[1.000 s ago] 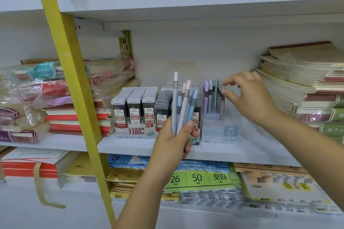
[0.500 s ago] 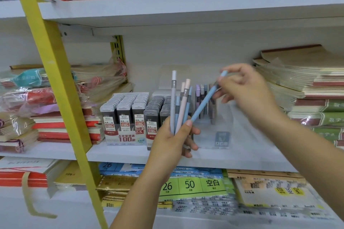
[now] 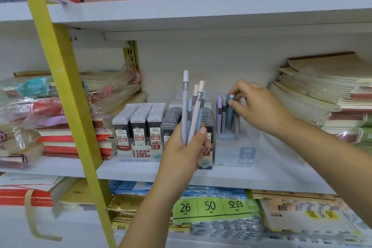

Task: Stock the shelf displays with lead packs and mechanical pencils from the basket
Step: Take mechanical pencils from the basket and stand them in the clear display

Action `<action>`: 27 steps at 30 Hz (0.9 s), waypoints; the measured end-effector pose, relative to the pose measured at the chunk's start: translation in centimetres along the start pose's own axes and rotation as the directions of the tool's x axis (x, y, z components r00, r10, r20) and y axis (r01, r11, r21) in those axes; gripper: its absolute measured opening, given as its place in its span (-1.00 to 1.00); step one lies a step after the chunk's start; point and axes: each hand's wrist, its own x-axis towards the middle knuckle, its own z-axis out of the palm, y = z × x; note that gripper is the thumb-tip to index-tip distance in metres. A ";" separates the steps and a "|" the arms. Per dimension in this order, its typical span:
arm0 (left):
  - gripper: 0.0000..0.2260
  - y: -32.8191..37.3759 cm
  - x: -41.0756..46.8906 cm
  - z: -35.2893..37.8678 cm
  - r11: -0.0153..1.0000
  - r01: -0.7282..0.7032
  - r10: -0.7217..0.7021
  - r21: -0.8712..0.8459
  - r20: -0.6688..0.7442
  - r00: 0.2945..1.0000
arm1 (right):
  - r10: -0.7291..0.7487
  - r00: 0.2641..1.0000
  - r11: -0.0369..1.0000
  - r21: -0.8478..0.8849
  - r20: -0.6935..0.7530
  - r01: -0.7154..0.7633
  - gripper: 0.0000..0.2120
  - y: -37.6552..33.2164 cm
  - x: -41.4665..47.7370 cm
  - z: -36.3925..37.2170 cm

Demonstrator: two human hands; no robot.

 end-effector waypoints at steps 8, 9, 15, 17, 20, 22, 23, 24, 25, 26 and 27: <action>-0.90 -0.2 0.0 -0.2 1.000 0.006 -0.007 -0.012 -0.011 1.000 | 0.002 0.999 1.000 0.002 -0.038 -0.002 -0.82 0.2 0.4 0.4; -0.90 -0.2 0.0 -0.2 1.000 0.009 -0.009 -0.009 -0.011 1.000 | 0.002 0.999 1.000 0.001 -0.042 -0.002 -0.80 0.2 0.3 0.5; -0.89 -0.2 0.0 -0.3 0.999 0.029 -0.029 -0.013 0.006 1.000 | 0.002 0.994 0.985 -0.173 -0.111 -0.021 -0.82 0.0 0.4 0.8; -0.90 0.0 -0.1 -0.5 0.999 0.031 -0.030 -0.019 0.008 1.000 | 0.038 0.993 0.981 -0.186 -0.109 -0.058 -0.77 0.0 0.4 0.7; -0.90 0.1 -0.2 -0.6 0.999 0.031 -0.031 -0.015 0.014 0.999 | 0.077 0.995 0.978 -0.189 -0.070 -0.089 -0.72 0.3 0.2 0.8; -0.90 0.2 -0.3 -0.7 0.999 0.040 -0.040 -0.010 0.025 0.999 | 0.103 0.994 0.975 -0.195 -0.023 -0.105 -0.68 0.3 0.1 0.8; -0.90 0.2 -0.4 -0.7 0.999 0.045 -0.045 -0.009 0.033 0.998 | 0.121 0.993 0.973 -0.199 0.011 -0.117 -0.65 0.3 0.1 0.8; -0.90 0.3 -0.5 -0.7 0.999 0.051 -0.050 -0.012 0.043 0.998 | 0.141 0.989 0.969 -0.210 0.045 -0.129 -0.62 0.2 0.1 0.6; -0.90 0.3 -0.6 -0.7 0.998 0.057 -0.056 -0.018 0.052 0.997 | 0.156 0.985 0.964 -0.227 0.069 -0.137 -0.60 0.1 0.1 0.4; -0.90 0.4 -0.7 -0.8 0.998 0.063 -0.062 -0.026 0.060 0.996 | 0.157 0.985 0.963 -0.231 0.069 -0.137 -0.59 -0.1 0.1 0.1; -0.89 0.4 -0.7 -0.8 0.997 0.070 -0.068 -0.035 0.070 0.995 | 0.141 0.989 0.970 -0.207 0.036 -0.131 -0.59 -0.4 0.0 -0.3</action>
